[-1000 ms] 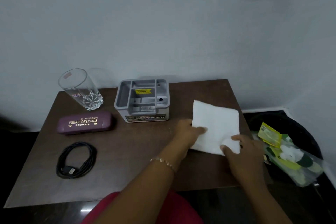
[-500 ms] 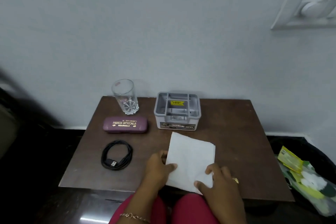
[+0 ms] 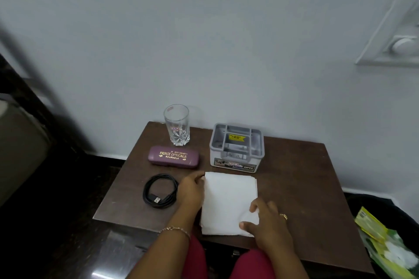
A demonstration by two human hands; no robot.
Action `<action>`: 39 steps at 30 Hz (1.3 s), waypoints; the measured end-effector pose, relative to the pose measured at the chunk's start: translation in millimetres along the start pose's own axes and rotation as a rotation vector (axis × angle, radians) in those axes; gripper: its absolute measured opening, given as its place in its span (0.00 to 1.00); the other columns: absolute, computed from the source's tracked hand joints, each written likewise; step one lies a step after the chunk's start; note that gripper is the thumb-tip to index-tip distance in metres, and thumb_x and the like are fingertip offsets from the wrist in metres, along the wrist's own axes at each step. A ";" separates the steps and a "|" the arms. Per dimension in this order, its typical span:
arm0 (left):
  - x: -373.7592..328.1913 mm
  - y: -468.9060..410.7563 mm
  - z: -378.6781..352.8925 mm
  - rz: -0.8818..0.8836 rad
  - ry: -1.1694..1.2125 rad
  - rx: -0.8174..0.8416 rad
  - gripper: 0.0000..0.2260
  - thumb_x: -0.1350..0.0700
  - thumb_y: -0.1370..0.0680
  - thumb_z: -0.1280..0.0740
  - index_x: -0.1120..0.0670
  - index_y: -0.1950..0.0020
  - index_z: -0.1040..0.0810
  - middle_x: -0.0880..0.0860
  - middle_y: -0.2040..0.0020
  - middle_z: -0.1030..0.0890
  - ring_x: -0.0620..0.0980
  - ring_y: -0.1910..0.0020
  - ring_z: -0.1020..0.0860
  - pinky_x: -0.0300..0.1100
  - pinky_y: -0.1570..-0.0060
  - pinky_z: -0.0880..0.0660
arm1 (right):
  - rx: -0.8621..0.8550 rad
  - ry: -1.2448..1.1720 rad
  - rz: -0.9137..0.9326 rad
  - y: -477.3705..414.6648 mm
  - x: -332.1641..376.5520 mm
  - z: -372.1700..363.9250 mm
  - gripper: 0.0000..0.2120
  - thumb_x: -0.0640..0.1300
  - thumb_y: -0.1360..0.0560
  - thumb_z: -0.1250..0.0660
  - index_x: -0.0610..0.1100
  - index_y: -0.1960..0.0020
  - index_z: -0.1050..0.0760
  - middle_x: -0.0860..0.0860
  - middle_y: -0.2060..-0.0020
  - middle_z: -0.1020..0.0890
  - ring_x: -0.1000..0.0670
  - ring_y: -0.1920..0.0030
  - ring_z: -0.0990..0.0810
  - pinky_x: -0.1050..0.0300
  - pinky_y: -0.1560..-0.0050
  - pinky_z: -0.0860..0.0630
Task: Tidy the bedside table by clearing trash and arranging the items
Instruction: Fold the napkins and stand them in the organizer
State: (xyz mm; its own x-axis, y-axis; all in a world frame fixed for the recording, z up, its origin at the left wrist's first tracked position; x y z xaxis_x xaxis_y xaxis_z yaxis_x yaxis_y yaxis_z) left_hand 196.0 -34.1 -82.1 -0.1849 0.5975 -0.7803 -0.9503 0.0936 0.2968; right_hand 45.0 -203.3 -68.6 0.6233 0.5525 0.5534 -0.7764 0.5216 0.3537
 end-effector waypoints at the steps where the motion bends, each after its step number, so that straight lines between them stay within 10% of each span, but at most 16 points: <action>1: 1.1 -3.2 0.2 0.013 0.044 0.000 0.12 0.57 0.22 0.38 0.52 0.42 0.20 0.57 0.45 0.17 0.57 0.45 0.21 0.45 0.45 0.25 | 0.000 -0.001 0.005 0.3 0.3 0.1 0.14 0.51 0.30 0.29 0.53 0.51 0.33 0.55 0.49 0.33 0.50 0.48 0.35 0.54 0.57 0.30; 10: 2.9 -11.1 -1.0 0.077 0.124 -0.024 0.06 0.43 0.29 0.31 0.44 0.59 0.17 0.46 0.56 0.16 0.49 0.53 0.20 0.44 0.52 0.25 | -0.007 0.028 0.019 -2.4 -0.4 0.8 0.14 0.53 0.30 0.30 0.54 0.51 0.34 0.55 0.48 0.32 0.51 0.48 0.35 0.55 0.57 0.30; 24: -24.3 -4.0 15.6 -0.174 0.329 -0.100 0.09 0.56 0.29 0.28 0.45 0.68 0.21 0.43 0.66 0.19 0.43 0.64 0.22 0.42 0.56 0.25 | -0.005 0.033 0.022 -4.6 -2.9 0.1 0.15 0.55 0.31 0.30 0.54 0.51 0.33 0.55 0.47 0.31 0.51 0.48 0.34 0.55 0.57 0.31; 28: -33.0 0.6 24.1 -0.274 0.323 -0.098 0.13 0.60 0.30 0.27 0.44 0.70 0.21 0.42 0.64 0.21 0.36 0.62 0.24 0.27 0.60 0.29 | -0.009 0.031 0.022 -4.2 -2.9 -0.2 0.14 0.55 0.31 0.30 0.54 0.53 0.33 0.56 0.49 0.31 0.51 0.48 0.32 0.56 0.60 0.32; 34: -33.5 3.8 13.2 -0.287 0.481 0.108 0.07 0.60 0.29 0.28 0.51 0.66 0.19 0.51 0.60 0.21 0.46 0.57 0.24 0.38 0.53 0.26 | -0.483 -0.469 0.100 -1.9 -8.0 49.2 0.14 0.40 0.36 0.23 0.46 0.56 0.26 0.51 0.56 0.27 0.53 0.58 0.26 0.62 0.59 0.32; 39: -37.6 10.0 5.0 -0.278 0.488 0.202 0.09 0.64 0.26 0.32 0.54 0.65 0.21 0.48 0.59 0.23 0.44 0.57 0.25 0.32 0.54 0.29 | -0.310 -0.578 0.140 -14.3 -3.0 30.2 0.18 0.41 0.31 0.27 0.52 0.43 0.24 0.54 0.46 0.26 0.51 0.45 0.27 0.54 0.46 0.29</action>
State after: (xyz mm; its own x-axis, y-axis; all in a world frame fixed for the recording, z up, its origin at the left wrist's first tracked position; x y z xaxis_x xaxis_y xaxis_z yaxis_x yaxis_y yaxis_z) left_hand 194.7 -51.6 -47.0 -0.0749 0.0981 -0.9924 -0.9219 0.3726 0.1064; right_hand 51.4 -232.1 -52.6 0.3014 0.2360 0.9239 -0.7295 0.6810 0.0640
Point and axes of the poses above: each hand's wrist, its own y-axis away from the middle knuckle, its own z-axis out of the back of the hand, x = y × z, the point moved 9 cm from there along -y, towards the middle knuckle
